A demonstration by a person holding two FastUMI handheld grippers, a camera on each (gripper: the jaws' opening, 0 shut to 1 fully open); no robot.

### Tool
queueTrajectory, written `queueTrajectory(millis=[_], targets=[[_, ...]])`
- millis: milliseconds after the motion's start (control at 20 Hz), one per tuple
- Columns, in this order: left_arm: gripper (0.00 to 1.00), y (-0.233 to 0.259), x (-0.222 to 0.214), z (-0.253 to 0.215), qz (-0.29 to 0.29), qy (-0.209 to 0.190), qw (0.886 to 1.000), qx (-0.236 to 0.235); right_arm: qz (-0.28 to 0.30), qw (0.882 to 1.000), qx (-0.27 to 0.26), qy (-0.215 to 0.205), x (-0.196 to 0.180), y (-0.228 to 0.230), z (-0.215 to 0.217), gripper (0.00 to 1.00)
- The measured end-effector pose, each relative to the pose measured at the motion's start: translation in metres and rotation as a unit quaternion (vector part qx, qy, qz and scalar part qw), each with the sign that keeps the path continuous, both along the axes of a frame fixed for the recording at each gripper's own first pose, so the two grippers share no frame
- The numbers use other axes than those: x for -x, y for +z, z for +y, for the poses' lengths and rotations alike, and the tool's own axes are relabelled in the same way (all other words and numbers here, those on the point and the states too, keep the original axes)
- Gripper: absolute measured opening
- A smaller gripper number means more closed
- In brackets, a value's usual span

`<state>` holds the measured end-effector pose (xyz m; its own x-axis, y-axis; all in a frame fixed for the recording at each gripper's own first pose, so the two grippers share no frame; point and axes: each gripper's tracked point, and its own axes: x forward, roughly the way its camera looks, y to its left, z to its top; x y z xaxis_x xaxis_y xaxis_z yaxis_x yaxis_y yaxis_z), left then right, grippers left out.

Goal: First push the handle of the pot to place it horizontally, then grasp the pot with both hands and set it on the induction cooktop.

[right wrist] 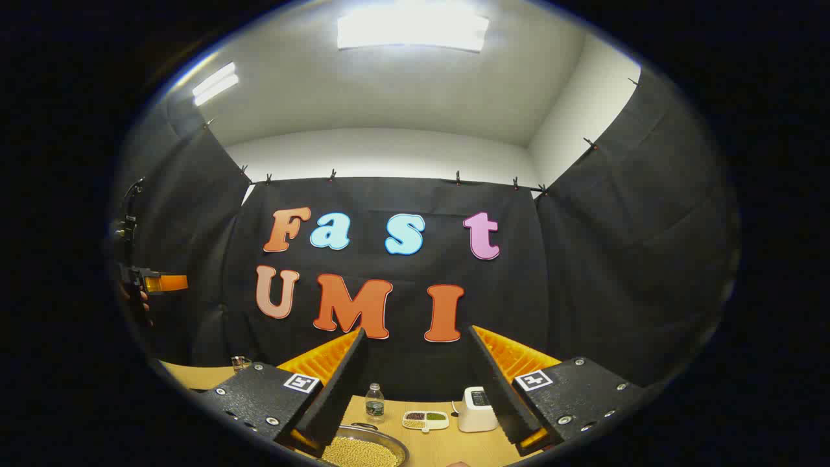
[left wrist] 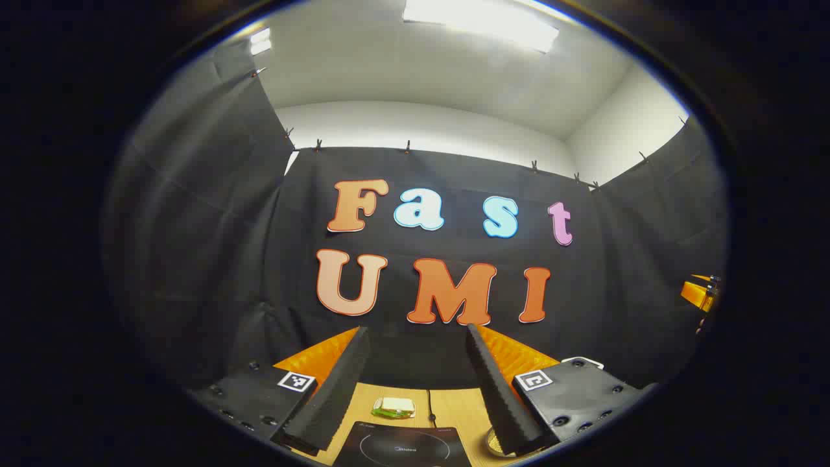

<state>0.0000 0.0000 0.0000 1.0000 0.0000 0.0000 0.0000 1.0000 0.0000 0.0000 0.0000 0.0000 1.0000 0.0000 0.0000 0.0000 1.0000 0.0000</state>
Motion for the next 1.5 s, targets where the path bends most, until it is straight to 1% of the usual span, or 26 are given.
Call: queueTrajectory(millis=[50,150,200,250,300,550,750,900,1000,1200,1350,1500], targets=[[0.97,0.001,-0.001,-0.001,-0.002,-0.002,1.0,0.001,0.0,1.0,0.0,-0.002,0.001,-0.002,-0.002,0.96],[0.96,0.001,-0.001,0.001,-0.005,-0.002,1.0,-0.001,-0.002,1.0,0.007,-0.005,0.0,-0.003,-0.004,0.96],[0.96,0.003,-0.001,0.003,-0.009,-0.002,1.0,-0.001,-0.003,1.0,0.01,-0.006,-0.001,-0.003,-0.003,0.94],[0.97,0.004,0.0,0.003,-0.013,-0.004,1.0,0.002,-0.002,1.0,0.011,-0.007,-0.003,-0.004,-0.002,0.96],[0.97,0.006,0.0,0.004,-0.017,-0.005,1.0,0.006,0.0,1.0,0.011,-0.008,-0.003,-0.004,-0.001,0.94],[0.96,0.018,-0.005,0.021,-0.036,0.012,0.999,0.006,0.0,1.0,0.008,-0.01,-0.004,-0.002,0.005,0.94],[0.96,0.028,-0.004,0.02,-0.064,0.003,0.998,0.014,-0.001,1.0,0.003,0.001,-0.007,-0.002,0.014,0.94],[0.95,0.031,-0.004,0.027,-0.082,0.01,0.996,0.014,-0.002,1.0,0.004,0.001,-0.009,-0.004,0.018,0.94],[0.97,0.027,-0.005,0.03,-0.08,0.011,0.997,0.008,0.001,1.0,0.003,0.001,-0.011,-0.006,0.02,0.94],[0.96,0.015,-0.013,0.028,-0.066,0.006,0.998,0.007,0.006,1.0,-0.009,0.009,-0.014,-0.011,0.03,0.94],[0.97,0.003,-0.017,0.029,-0.05,0.0,0.999,0.01,0.019,1.0,-0.013,0.019,-0.017,-0.026,0.042,0.94],[0.96,-0.005,-0.021,0.033,-0.032,0.003,0.999,-0.004,0.039,0.999,-0.024,0.027,-0.017,-0.043,0.052,0.94]])
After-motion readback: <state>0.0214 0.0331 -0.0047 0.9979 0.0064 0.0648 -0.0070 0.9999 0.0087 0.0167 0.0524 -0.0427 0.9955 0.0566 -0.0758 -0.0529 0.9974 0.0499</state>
